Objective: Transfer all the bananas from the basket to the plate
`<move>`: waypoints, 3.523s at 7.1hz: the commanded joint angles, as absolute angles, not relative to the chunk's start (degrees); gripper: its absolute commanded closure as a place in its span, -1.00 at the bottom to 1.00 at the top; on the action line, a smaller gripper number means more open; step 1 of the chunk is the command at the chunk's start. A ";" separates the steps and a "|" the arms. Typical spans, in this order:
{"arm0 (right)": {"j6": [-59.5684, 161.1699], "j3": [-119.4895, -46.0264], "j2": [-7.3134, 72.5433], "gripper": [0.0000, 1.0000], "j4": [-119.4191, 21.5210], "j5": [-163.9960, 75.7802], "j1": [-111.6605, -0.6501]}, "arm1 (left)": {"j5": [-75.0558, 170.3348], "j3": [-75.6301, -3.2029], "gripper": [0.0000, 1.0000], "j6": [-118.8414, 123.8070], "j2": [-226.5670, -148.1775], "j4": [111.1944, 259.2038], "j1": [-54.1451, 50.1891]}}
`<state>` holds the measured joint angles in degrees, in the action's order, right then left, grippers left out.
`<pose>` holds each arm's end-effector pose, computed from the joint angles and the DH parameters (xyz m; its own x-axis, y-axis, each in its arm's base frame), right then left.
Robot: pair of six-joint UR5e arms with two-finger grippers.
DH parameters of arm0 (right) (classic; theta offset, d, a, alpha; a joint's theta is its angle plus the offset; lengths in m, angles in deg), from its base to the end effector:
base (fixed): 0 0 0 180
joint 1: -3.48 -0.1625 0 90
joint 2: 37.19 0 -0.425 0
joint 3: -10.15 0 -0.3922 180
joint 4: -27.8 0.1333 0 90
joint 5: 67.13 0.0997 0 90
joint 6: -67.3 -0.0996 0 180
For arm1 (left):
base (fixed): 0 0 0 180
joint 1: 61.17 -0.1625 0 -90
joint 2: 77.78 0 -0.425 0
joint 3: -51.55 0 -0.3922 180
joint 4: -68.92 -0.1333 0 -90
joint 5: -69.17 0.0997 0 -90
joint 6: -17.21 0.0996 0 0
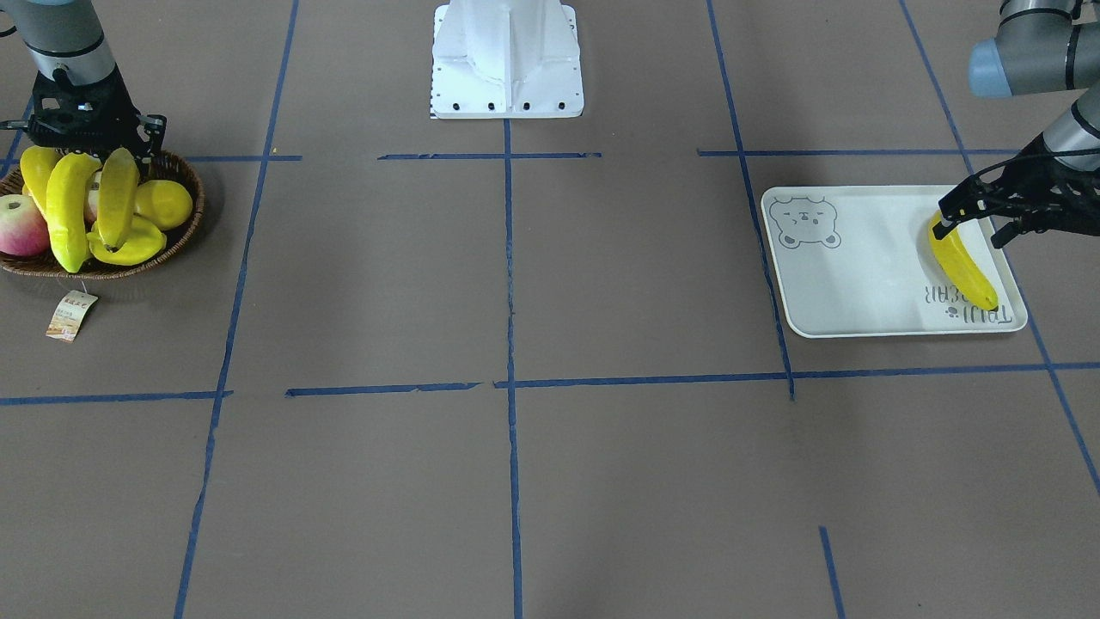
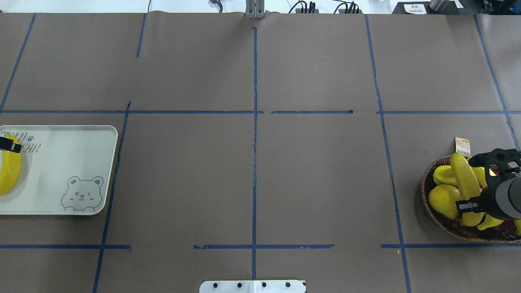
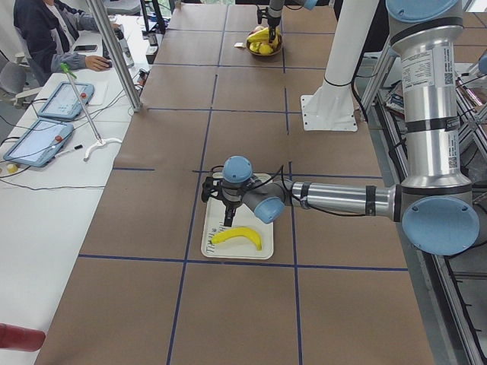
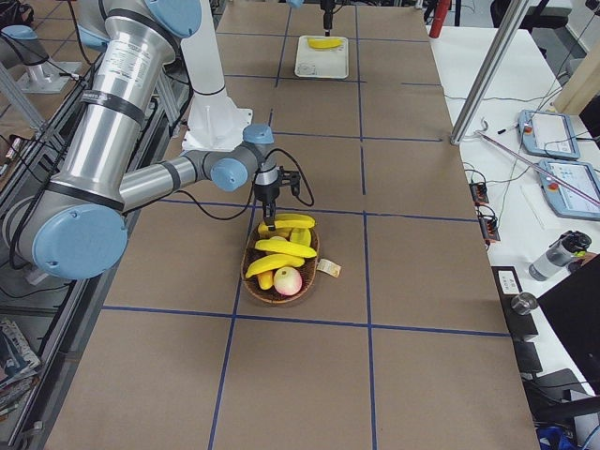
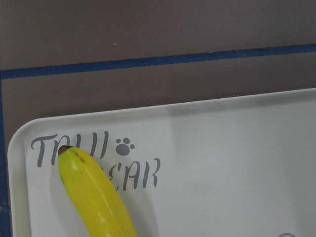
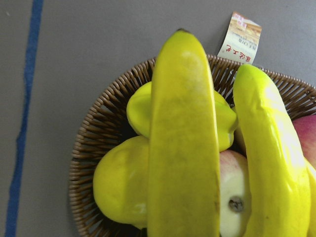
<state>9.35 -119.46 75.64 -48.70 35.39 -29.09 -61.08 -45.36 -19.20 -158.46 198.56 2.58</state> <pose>-0.2312 -0.2803 0.4747 0.8468 -0.0738 0.5267 0.0188 0.9939 0.1089 0.1365 -0.4327 0.5986 0.6208 0.1300 -0.7731 0.0203 0.9832 0.1816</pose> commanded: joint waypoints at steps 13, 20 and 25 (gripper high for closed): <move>-28.93 -97.43 36.82 0.91 -5.26 29.34 -16.77 | -68.20 -47.24 -1.00 -68.68 -190.15 207.87 -13.06; -29.47 -93.21 29.78 0.87 -5.34 23.31 -12.61 | -48.73 -47.15 -0.99 -81.93 -200.20 207.00 -31.87; -29.55 -93.56 29.87 0.85 -5.42 23.31 -12.43 | -44.92 -44.95 -0.72 -81.58 -201.79 205.68 -33.31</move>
